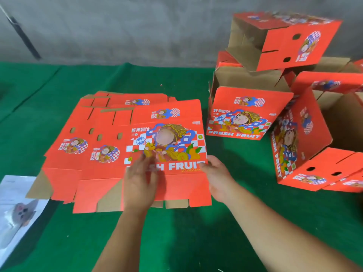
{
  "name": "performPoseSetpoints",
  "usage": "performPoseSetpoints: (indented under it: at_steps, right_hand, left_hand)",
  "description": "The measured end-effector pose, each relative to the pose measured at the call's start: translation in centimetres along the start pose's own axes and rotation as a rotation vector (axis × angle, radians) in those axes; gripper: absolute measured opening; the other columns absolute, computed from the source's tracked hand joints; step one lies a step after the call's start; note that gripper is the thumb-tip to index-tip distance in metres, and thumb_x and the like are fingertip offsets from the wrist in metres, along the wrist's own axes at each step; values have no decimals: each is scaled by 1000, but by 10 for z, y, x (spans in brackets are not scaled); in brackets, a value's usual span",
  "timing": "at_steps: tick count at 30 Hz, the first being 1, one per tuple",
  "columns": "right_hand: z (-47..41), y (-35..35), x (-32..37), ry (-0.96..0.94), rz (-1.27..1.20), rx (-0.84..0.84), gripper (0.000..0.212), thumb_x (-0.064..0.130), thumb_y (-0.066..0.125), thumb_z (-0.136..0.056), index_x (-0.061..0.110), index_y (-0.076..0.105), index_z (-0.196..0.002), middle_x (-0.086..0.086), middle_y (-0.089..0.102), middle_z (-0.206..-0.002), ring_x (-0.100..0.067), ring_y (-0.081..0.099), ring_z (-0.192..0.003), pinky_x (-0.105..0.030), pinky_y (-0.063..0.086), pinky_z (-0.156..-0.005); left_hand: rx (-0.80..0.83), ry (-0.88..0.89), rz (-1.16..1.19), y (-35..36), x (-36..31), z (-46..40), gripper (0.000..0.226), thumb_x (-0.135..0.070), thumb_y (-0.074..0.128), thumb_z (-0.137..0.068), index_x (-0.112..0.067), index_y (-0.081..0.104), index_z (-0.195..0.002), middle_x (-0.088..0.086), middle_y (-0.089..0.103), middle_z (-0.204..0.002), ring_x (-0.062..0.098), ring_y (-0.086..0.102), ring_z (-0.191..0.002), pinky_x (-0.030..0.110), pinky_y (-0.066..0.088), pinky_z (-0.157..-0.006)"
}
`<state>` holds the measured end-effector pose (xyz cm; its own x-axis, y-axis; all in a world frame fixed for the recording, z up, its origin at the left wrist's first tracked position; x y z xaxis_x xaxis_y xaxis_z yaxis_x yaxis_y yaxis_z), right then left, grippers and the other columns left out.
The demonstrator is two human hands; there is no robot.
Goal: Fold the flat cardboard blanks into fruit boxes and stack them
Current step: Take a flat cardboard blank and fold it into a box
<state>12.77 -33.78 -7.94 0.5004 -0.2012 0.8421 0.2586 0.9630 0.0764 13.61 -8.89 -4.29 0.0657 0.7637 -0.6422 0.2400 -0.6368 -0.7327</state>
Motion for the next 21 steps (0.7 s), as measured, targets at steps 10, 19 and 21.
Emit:
performPoseSetpoints:
  at_steps: [10, 19, 21]
  right_hand:
    - [44, -183, 37, -229, -276, -153, 34, 5, 47, -105, 14, 61, -134, -15, 63, -136, -30, 58, -124, -57, 38, -114]
    - [108, -220, 38, -266, -61, -142, 41, 61, 67, -84, 51, 66, -124, 10, 72, -127, -16, 73, -110, -46, 61, -82]
    - [118, -218, 42, -287, 16, -113, 46, 67, 66, -78, 58, 64, -123, 17, 70, -129, -10, 70, -114, -45, 55, -91]
  left_hand:
    - [78, -233, 286, -29, -11, -9, 52, -69, 48, -84, -24, 53, -110, -14, 65, -87, 21, 65, -94, 34, 45, -83]
    - [464, -54, 564, 17, -126, 33, 22, -80, 44, -90, -71, 58, -105, -57, 55, -101, -35, 50, -96, -1, 43, -71]
    - [562, -14, 520, 26, -136, 46, 31, -83, 43, -84, -75, 54, -111, -55, 56, -108, -33, 50, -98, 0, 42, -77]
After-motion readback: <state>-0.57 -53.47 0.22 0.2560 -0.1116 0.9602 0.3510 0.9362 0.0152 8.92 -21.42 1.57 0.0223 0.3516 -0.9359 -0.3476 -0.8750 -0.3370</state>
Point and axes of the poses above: each hand's wrist, its own z-axis away from the middle knuckle, its own y-axis out of the palm, x = y × z, the point moved 9 cm from there along -z, towards the middle knuckle
